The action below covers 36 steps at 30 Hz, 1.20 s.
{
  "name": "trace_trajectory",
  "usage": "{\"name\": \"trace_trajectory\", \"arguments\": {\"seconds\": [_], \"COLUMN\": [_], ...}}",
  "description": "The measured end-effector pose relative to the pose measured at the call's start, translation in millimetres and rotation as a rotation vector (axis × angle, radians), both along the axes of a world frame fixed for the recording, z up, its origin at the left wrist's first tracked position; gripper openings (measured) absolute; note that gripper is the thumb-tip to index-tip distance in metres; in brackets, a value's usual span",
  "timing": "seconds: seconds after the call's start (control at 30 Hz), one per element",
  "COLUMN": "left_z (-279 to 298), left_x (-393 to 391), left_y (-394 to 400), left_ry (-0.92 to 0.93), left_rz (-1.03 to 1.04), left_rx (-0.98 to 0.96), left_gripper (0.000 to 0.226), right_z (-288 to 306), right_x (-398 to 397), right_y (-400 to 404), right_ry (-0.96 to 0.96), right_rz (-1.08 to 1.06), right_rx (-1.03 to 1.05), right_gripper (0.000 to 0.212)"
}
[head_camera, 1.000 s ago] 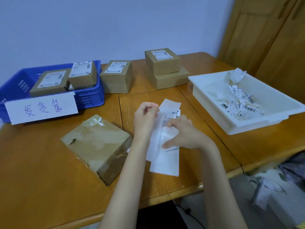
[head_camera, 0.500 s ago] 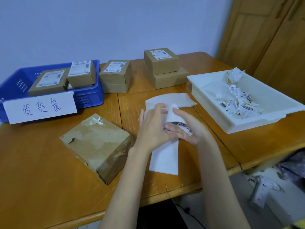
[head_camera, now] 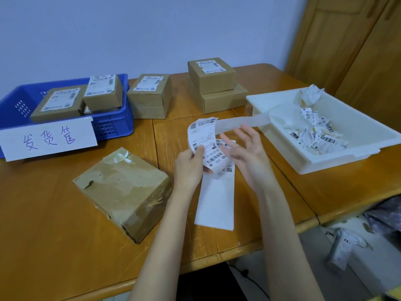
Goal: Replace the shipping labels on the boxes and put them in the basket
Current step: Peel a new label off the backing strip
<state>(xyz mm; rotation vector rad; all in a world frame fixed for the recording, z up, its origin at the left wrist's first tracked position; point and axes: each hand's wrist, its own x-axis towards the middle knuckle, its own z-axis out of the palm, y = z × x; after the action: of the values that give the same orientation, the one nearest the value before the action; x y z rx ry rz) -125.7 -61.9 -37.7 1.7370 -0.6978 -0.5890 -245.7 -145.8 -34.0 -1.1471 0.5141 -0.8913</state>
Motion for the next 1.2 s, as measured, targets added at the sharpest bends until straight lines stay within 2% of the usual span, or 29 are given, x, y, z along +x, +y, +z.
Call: {"name": "trace_trajectory", "arguments": {"seconds": [0.07, 0.13, 0.27, 0.4, 0.53, 0.63, 0.77, 0.97, 1.2], "left_z": [4.9, 9.9, 11.4, 6.8, 2.6, 0.7, -1.0, -1.2, -0.3], "left_x": [-2.2, -3.9, -6.6, -8.7, -4.3, -2.2, -2.7, -0.4, -3.8], "left_y": [1.4, 2.0, 0.9, 3.4, 5.8, 7.3, 8.0, 6.5, 3.2], "left_ry": [0.117, 0.226, 0.341, 0.254, 0.180, 0.143, 0.102, 0.054, 0.145], "left_rz": [0.016, 0.014, -0.005, -0.022, -0.093, -0.094, -0.081, -0.002, 0.034], "left_rx": [-0.021, -0.029, -0.045, -0.108, -0.139, -0.161, -0.174, -0.171, -0.147], "left_gripper": [0.025, 0.029, 0.014, 0.019, 0.024, 0.024, 0.030, 0.026, 0.025], "right_z": [-5.9, -9.4, -12.6, -18.8, -22.0, -23.9, -26.3, -27.2, -25.4], "right_x": [1.9, 3.9, 10.8, 16.0, 17.2, 18.9, 21.9, 22.7, 19.1], "right_y": [1.2, 3.9, 7.3, 7.1, 7.1, 7.3, 8.7, 5.0, 4.6], "right_ry": [0.184, 0.281, 0.336, 0.339, 0.327, 0.337, 0.390, 0.475, 0.478], "right_rz": [0.037, 0.116, 0.108, -0.032, -0.135, -0.200, -0.301, -0.338, -0.306], "right_rx": [-0.228, -0.361, -0.387, -0.380, -0.433, -0.405, -0.444, -0.536, -0.463], "right_gripper": [0.048, 0.044, 0.037, 0.024, 0.020, 0.025, 0.015, 0.011, 0.004]}}
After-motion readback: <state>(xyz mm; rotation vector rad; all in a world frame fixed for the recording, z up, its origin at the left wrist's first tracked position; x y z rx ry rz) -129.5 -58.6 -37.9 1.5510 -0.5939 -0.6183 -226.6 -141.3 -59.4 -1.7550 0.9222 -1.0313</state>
